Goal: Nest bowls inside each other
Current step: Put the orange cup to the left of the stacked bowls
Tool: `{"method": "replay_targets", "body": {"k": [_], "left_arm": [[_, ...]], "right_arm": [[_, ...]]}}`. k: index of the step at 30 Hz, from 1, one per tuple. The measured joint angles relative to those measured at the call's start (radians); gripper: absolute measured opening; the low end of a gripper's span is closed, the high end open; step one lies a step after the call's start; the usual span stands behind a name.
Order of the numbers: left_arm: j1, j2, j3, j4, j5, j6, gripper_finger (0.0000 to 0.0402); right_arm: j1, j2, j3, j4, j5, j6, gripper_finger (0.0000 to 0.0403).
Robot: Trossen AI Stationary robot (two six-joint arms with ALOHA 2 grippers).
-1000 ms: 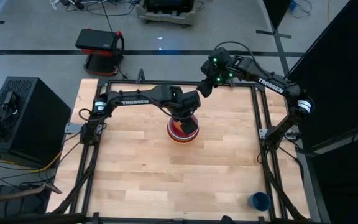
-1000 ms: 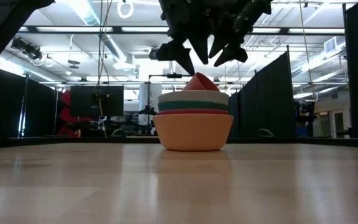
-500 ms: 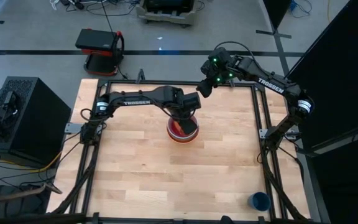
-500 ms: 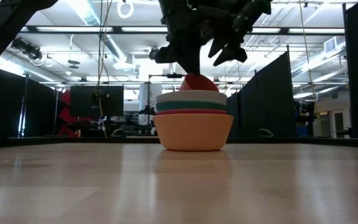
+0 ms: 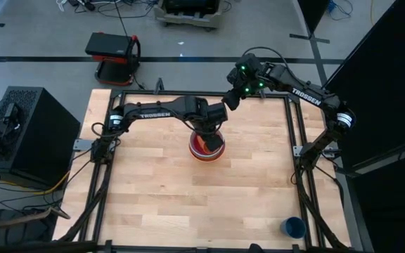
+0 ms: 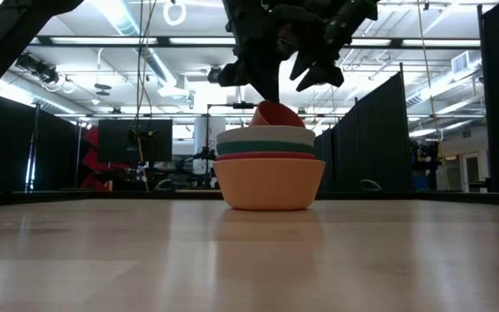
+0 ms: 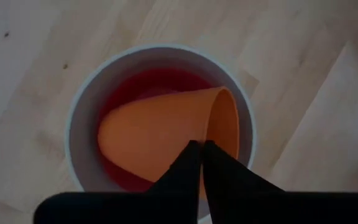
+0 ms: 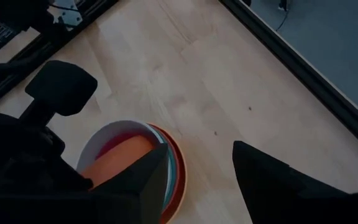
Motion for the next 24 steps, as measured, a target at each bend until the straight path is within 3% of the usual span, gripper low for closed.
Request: {"method": "replay_targets", "body": {"k": [13,19,24], "left_arm": [[-0.01,0.001,0.009,-0.004,0.006,0.04,0.0081],[-0.021,0.001,0.009,-0.021,0.014,0.059,0.0143],[-0.035,0.001,0.009,-0.044,-0.073,0.067,0.0175]], "right_arm": [[0.0,0.0,0.0,0.008,0.0,0.001,0.0171],[0.0,0.0,0.0,0.017,0.0,0.001,0.0165],[0.0,0.0,0.0,0.022,0.0,0.001,0.0175]]}}
